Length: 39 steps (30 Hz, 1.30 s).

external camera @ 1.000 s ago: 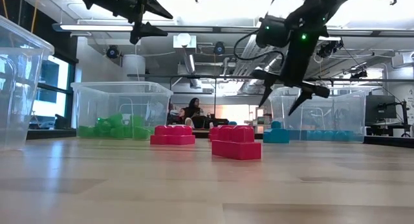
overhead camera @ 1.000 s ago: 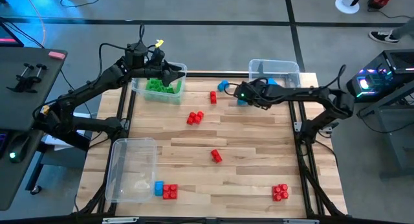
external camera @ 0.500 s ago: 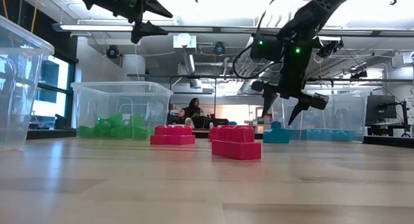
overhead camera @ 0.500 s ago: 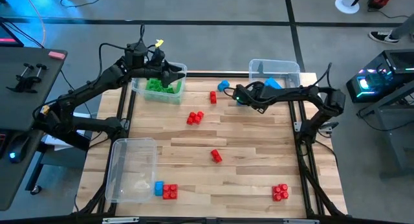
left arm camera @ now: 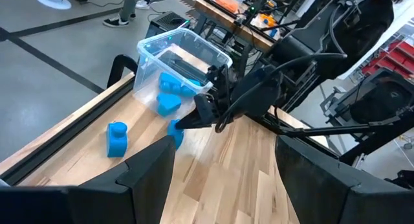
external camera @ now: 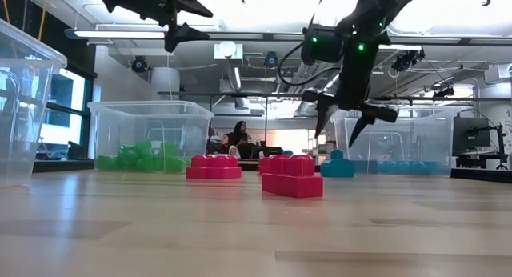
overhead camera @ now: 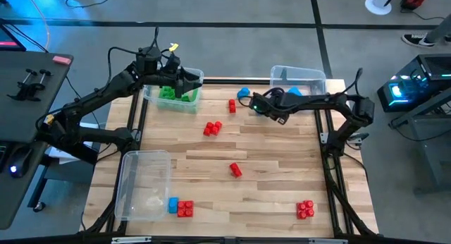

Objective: Sort blocks
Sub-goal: Put the blue game piece into the top right transparent bin

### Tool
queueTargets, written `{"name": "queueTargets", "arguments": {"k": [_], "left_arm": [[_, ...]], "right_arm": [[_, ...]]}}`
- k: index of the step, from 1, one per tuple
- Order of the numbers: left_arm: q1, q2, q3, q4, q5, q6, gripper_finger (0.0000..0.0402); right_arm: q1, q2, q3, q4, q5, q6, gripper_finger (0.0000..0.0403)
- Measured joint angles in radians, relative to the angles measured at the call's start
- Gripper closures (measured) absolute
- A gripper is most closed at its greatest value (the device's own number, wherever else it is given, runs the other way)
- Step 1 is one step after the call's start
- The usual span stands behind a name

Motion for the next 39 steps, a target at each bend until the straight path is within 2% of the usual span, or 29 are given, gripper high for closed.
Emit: {"name": "queueTargets", "arguments": {"k": [5,10,12,15,18,19,23,29,35,39], "left_arm": [[0.0,0.0,0.0,0.0,0.0,-0.002,0.0149],[0.0,0.0,0.0,0.0,0.0,-0.002,0.0149],[0.0,0.0,0.0,0.0,0.0,-0.002,0.0149],[0.0,0.0,0.0,0.001,-0.001,-0.002,0.0149],[0.0,0.0,0.0,0.002,-0.001,-0.002,0.0149],[0.0,0.0,0.0,0.004,-0.002,-0.003,0.0149],[0.0,0.0,0.0,0.016,-0.008,-0.02,0.0149],[0.0,0.0,0.0,0.016,-0.016,-0.04,0.0149],[-0.001,0.0,0.0,0.014,-0.053,-0.054,0.0149],[0.0,0.0,0.0,0.015,-0.054,-0.055,0.0149]], "right_arm": [[0.001,-0.001,0.06,-0.063,-0.015,-0.095,0.0186],[0.007,-0.001,0.132,-0.066,-0.101,-0.39,0.0188],[0.011,-0.001,0.166,-0.074,-0.119,-0.521,0.0201],[-0.01,-0.001,0.204,-0.13,-0.123,-0.676,0.0258],[-0.053,0.022,0.208,-0.14,-0.144,-0.828,0.0362],[-0.065,0.036,0.208,-0.129,-0.157,-0.893,0.0382],[-0.09,0.126,0.227,-0.14,-0.165,-1.202,0.0394],[-0.092,0.264,0.366,-0.284,0.01,-1.588,0.0402],[-0.095,0.304,0.447,-0.254,0.062,-1.981,0.0402],[-0.101,0.303,0.451,-0.265,0.091,-2.116,0.0403]]}}
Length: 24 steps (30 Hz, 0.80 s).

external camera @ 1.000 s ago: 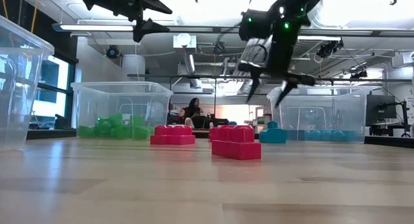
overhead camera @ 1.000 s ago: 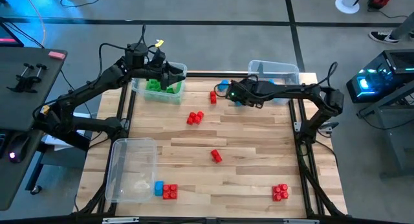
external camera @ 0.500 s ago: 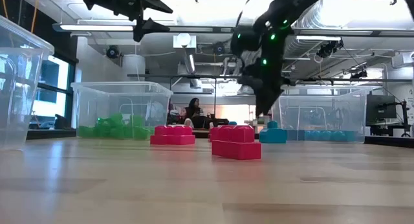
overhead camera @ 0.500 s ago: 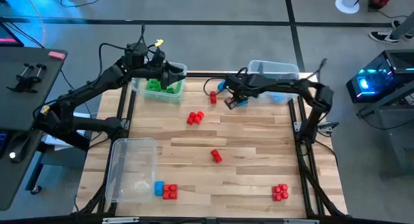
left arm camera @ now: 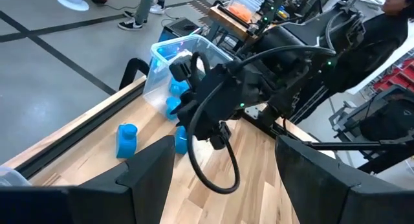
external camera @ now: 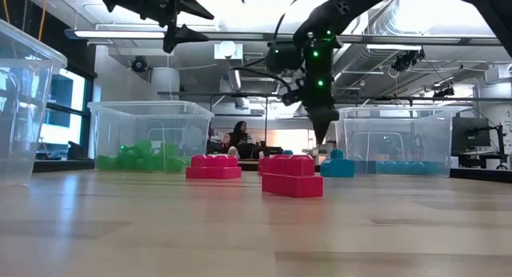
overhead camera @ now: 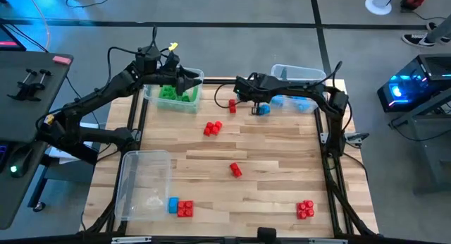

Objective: Sort blocks
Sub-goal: Put the blue game piece into the top right transparent bin

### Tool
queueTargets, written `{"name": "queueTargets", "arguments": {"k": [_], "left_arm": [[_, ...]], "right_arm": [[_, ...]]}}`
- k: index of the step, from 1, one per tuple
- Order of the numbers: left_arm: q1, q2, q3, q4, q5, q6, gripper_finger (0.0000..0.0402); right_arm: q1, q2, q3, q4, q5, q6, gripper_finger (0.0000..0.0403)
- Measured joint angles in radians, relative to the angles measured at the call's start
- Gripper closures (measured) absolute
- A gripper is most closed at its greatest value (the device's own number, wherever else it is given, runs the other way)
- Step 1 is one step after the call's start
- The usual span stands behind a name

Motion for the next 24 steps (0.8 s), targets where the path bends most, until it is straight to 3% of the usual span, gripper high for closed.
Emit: {"name": "queueTargets", "arguments": {"k": [6,24], "left_arm": [[0.0,0.0,0.0,0.0,-0.001,0.0,0.0149],[0.0,0.0,0.0,-0.003,-0.001,0.001,0.0149]], "right_arm": [[-0.014,0.001,-0.041,-0.026,-0.016,-0.218,0.0403],[-0.005,0.08,-0.049,-0.013,-0.041,-0.302,0.0403]]}}
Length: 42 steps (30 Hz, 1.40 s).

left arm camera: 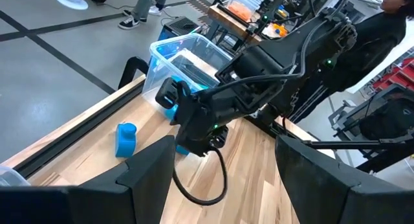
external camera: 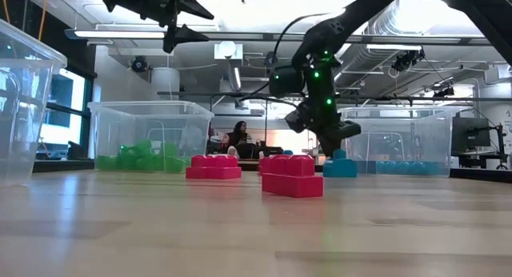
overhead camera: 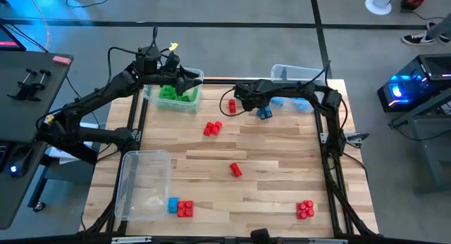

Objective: Sort blocks
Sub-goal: Put the blue game piece into the top right transparent bin

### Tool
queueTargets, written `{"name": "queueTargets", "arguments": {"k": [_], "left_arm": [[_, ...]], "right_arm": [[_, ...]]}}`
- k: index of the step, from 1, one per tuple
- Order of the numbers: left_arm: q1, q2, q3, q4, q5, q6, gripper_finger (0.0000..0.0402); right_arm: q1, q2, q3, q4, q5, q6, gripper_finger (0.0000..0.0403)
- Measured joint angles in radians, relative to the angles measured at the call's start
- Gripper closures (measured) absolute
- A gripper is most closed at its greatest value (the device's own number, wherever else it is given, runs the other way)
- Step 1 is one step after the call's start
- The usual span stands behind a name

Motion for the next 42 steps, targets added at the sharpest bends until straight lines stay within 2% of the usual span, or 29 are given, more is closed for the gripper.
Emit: {"name": "queueTargets", "arguments": {"k": [7,14,22,28,31,34,37,39,42], "left_arm": [[0.0,0.0,0.0,-0.003,0.0,0.0,0.0149],[0.0,0.0,0.0,-0.027,0.0,0.0,0.0149],[0.0,0.0,0.0,-0.069,0.0,0.0,0.0149],[0.0,0.0,0.0,-0.08,0.005,0.0,0.0149],[0.0,0.0,0.0,-0.08,0.006,0.0,0.0149],[0.0,-0.001,0.0,-0.08,0.008,0.0,0.0149],[0.0,-0.001,0.0,-0.079,0.009,0.003,0.0149],[0.0,-0.001,0.0,-0.079,0.009,0.01,0.0149],[0.0,-0.001,0.0,-0.078,0.009,0.011,0.0149]], "right_arm": [[0.043,0.0,0.0,-0.037,-0.036,0.027,0.0403],[0.134,-0.001,0.0,-0.042,-0.085,0.082,0.0403],[0.258,-0.001,0.0,-0.081,-0.144,0.196,0.0403],[0.348,-0.029,0.0,-0.116,-0.211,0.367,0.0403],[0.402,-0.104,0.0,-0.132,-0.231,0.604,0.0403],[0.446,-0.189,0.0,-0.114,-0.231,1.035,0.0403],[0.5,-0.237,0.0,-0.003,-0.198,1.489,0.0403],[0.537,-0.239,0.0,0.089,-0.141,1.713,0.0403],[0.571,-0.231,0.0,0.179,0.003,1.957,0.0402]]}}
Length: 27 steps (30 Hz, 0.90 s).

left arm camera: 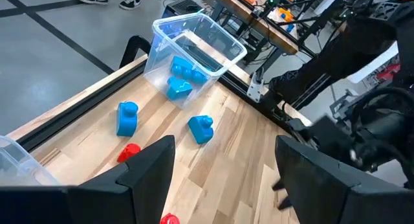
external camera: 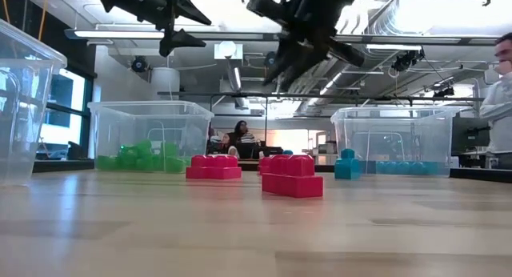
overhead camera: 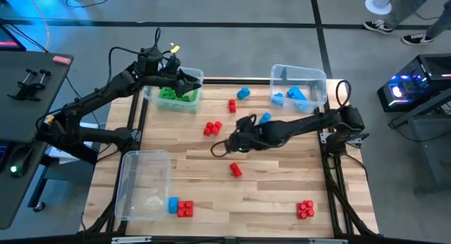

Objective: Sort blocks
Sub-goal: Put the blue game piece into the top right transparent bin

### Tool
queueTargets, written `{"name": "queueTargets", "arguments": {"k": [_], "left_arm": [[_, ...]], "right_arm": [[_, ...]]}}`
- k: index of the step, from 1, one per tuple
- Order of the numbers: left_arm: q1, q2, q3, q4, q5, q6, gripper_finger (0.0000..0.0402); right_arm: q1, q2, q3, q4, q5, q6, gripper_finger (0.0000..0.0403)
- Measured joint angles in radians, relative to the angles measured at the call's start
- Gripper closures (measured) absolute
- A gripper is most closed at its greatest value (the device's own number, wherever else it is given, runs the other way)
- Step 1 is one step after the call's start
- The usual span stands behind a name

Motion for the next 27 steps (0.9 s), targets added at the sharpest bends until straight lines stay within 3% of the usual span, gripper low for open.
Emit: {"name": "queueTargets", "arguments": {"k": [3,6,11,17,21,27], "left_arm": [[0.0,0.0,0.0,0.0,0.0,0.019,0.0149],[0.0,0.0,0.0,0.001,0.021,0.046,0.0149],[0.007,0.0,0.0,0.001,0.071,0.067,0.0149],[0.016,0.0,0.0,0.029,0.094,0.067,0.0149],[0.016,0.0,0.0,0.064,0.107,0.067,0.0149],[0.02,0.0,0.0,0.089,0.111,0.041,0.0149]], "right_arm": [[-0.009,0.016,0.0,-0.015,0.07,0.185,0.0395],[-0.025,0.037,0.0,-0.067,0.091,0.25,0.0364],[-0.05,0.08,0.0,-0.227,0.09,0.378,0.0272],[-0.109,0.111,-0.001,-0.437,0.071,0.726,0.0173],[-0.171,0.123,0.0,-0.428,0.064,0.74,0.0149],[-0.247,0.175,0.0,-0.421,0.043,0.723,0.0147]]}}
